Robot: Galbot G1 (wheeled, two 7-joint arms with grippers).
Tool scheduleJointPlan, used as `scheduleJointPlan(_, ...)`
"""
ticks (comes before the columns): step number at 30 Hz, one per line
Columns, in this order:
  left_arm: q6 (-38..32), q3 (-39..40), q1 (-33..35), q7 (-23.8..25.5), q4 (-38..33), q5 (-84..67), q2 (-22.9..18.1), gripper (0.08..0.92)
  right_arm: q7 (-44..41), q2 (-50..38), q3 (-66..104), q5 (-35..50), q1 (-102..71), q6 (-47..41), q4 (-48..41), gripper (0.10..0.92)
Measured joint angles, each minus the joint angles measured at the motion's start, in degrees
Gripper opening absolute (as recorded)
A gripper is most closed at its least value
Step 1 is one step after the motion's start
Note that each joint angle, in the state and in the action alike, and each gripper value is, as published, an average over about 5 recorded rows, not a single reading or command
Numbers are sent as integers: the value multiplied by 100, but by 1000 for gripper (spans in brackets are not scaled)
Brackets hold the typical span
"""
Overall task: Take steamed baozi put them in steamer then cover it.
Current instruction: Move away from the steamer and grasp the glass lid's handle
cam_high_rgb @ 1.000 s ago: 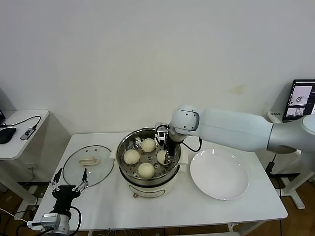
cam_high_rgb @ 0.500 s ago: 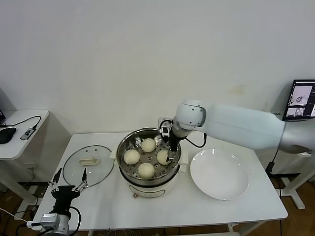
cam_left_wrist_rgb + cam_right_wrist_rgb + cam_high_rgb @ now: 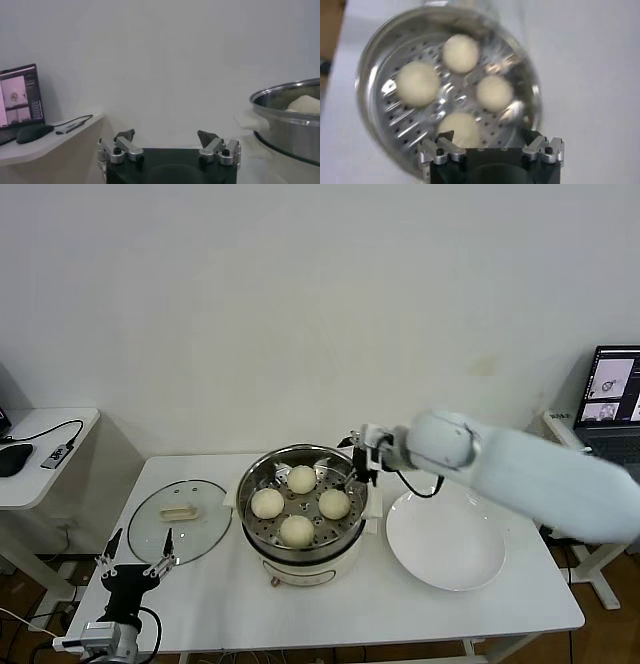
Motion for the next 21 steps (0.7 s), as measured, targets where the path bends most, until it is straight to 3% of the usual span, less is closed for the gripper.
scheduleJointPlan(9,196,59,-4,-216,12,242,-59,823,887,-13,2964,-625,-3094,1682,275,823)
scheduleJointPlan(21,-105,-100,-81,-221,387,1782,-194,823,835,1311,6697,-1223,-6720,2987,800,823)
